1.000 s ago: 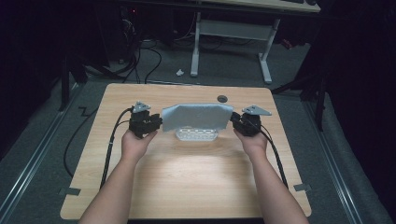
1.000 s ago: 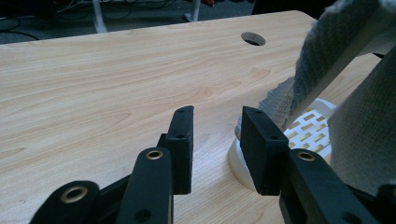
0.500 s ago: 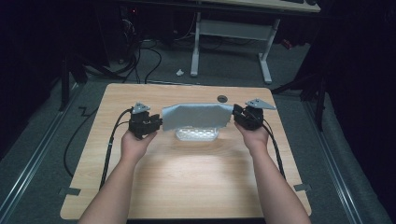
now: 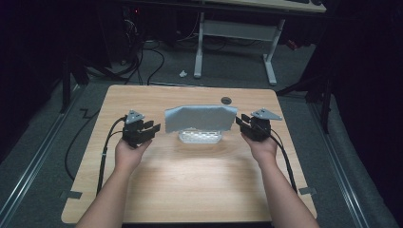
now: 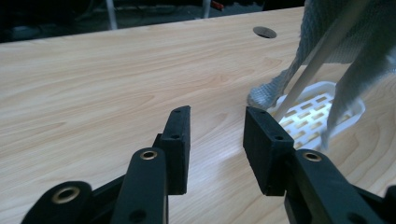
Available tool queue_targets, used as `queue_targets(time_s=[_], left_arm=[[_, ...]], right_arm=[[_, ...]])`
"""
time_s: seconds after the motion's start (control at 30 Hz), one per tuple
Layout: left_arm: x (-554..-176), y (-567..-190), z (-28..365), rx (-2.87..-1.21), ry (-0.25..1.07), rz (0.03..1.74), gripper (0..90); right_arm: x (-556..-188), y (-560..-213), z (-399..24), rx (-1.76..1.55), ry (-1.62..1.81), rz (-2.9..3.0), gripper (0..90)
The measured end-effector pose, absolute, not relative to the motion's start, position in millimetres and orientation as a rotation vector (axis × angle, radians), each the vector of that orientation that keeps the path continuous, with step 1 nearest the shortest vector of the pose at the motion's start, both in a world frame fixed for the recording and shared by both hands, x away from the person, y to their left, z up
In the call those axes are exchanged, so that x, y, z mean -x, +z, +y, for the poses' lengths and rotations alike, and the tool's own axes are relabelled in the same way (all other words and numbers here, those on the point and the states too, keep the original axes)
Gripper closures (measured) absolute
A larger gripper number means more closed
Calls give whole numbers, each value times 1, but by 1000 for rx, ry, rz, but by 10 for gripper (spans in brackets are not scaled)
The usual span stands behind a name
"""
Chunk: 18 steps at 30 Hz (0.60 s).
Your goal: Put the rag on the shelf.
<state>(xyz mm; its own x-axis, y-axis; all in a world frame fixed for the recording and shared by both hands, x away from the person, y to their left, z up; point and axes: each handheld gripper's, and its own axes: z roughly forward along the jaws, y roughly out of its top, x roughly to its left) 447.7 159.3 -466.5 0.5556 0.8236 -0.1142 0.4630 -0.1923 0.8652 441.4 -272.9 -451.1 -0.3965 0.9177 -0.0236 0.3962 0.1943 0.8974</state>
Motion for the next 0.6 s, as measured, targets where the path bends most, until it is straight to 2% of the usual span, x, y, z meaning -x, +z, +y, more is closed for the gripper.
queue_targets(time_s=[0.2, 0.33, 0.47, 0.6], left_arm=[[-399, -464, 184, -1771, 509, 1026, 552], [-358, -467, 186, -1776, 484, 1000, 510], [-324, -484, 161, -1874, 414, 965, 481], [-293, -507, 130, -1963, 348, 892, 452]], right_arm=[[-408, -443, -280, -1164, 1148, 1903, 606], [-379, -437, -280, -1141, 1108, 1935, 561], [-344, -442, -273, -1125, 1134, 1933, 492], [-310, -465, -263, -1174, 1106, 1989, 456]])
